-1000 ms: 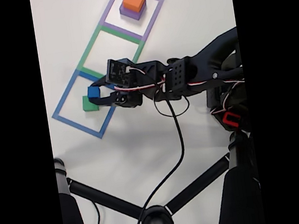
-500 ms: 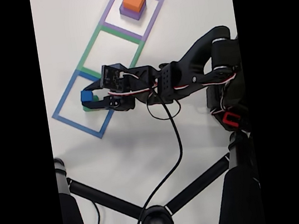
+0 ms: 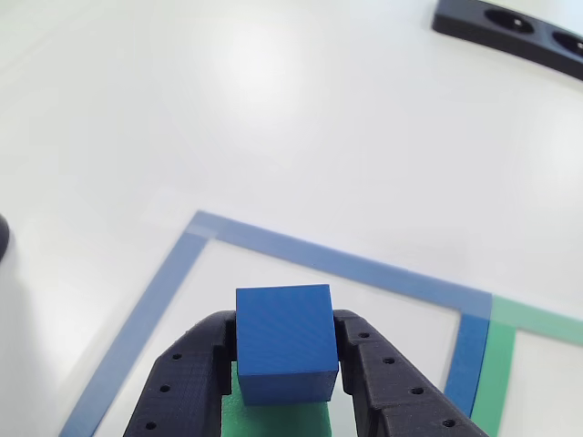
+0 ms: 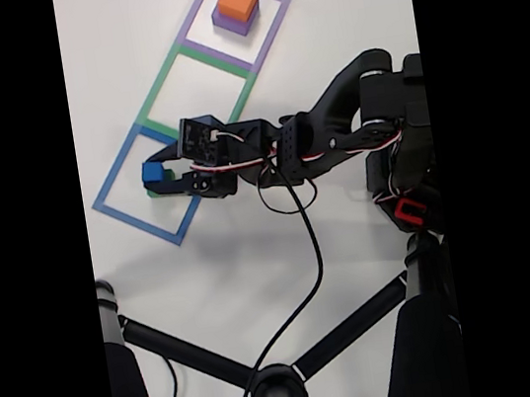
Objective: Tower of hanoi
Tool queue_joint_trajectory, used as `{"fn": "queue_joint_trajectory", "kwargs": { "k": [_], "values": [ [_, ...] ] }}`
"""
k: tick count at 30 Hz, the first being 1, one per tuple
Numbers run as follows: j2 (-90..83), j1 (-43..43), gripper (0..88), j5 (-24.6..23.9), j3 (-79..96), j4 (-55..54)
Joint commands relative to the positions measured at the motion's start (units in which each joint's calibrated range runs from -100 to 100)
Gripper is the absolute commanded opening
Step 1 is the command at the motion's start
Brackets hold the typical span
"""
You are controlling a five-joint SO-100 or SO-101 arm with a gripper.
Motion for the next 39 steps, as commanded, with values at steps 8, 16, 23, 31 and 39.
{"fn": "queue_joint_trajectory", "kwargs": {
  "k": [8, 16, 23, 31, 39],
  "values": [
    [1.0, -0.7, 4.5, 0.6, -0.9, -2.7],
    [2.0, -0.8, 12.4, 0.6, -0.7, -4.9],
    [3.1, -1.0, 15.0, 0.6, -0.7, -6.8],
    [0.6, -0.4, 18.4, 0.6, -0.6, -6.8],
    [-8.7, 0.0, 19.7, 0.6, 0.4, -1.7]
  ]
}}
